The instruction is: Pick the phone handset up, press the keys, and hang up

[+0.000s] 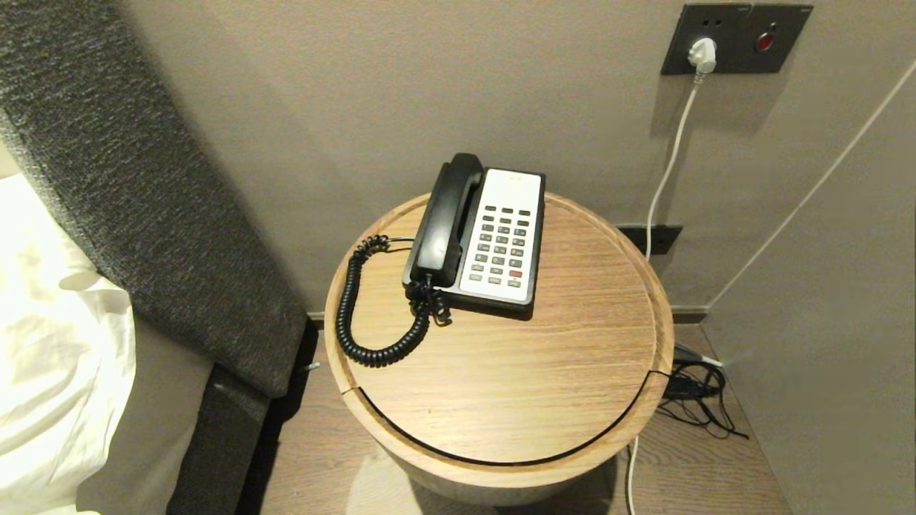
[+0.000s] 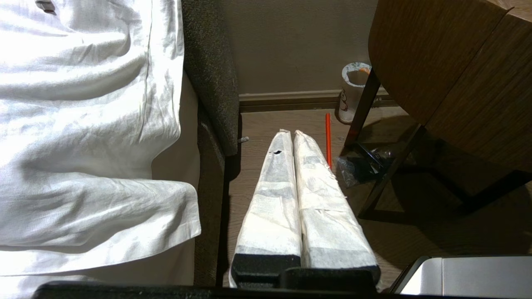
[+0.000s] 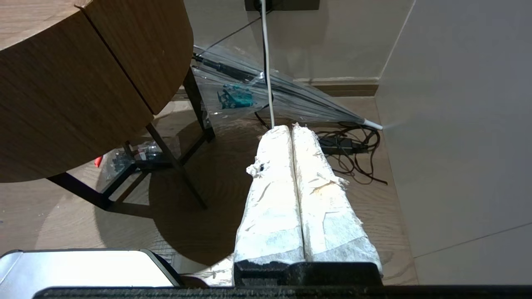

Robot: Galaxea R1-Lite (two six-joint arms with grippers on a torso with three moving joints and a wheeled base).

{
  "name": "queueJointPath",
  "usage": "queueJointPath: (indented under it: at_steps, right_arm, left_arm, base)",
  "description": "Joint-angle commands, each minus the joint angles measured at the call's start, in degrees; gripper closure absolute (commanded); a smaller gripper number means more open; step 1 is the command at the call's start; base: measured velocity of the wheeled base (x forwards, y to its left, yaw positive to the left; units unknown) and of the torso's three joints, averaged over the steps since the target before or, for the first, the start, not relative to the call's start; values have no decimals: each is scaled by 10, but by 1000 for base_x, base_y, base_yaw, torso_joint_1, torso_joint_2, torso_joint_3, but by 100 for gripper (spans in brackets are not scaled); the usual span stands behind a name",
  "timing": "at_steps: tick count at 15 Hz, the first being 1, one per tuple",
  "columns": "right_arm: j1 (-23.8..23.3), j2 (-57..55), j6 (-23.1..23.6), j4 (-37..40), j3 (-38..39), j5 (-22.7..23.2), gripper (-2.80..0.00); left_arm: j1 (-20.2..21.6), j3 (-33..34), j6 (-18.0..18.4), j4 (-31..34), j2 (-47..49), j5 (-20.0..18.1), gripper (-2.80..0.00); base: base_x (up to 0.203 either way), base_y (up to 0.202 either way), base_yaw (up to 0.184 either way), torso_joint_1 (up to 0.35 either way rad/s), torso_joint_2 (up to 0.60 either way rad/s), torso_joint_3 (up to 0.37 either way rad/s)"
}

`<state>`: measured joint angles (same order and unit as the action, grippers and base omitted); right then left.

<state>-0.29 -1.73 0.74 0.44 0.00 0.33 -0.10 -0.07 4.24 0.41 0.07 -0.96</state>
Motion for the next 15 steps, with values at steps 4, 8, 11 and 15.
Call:
queueJointPath:
  at_steps: [4, 8, 11, 15]
  right_arm:
    - [-1, -1, 1, 1, 0, 0, 0]
    - [0, -1, 0, 0, 0, 0, 0]
    - [0, -1, 0, 0, 0, 0, 0]
    - [-1, -1, 0, 0, 0, 0, 0]
  left_arm:
    - [0, 0, 1, 0, 0, 0, 0]
    - [0, 0, 0, 0, 0, 0, 0]
    - [0, 0, 1, 0, 0, -1, 0]
    - [0, 0, 0, 0, 0, -2, 0]
  base:
    - [0, 0, 0, 0, 0, 0]
    - [0, 0, 0, 0, 0, 0]
    - [0, 0, 0, 0, 0, 0]
    - [0, 0, 0, 0, 0, 0]
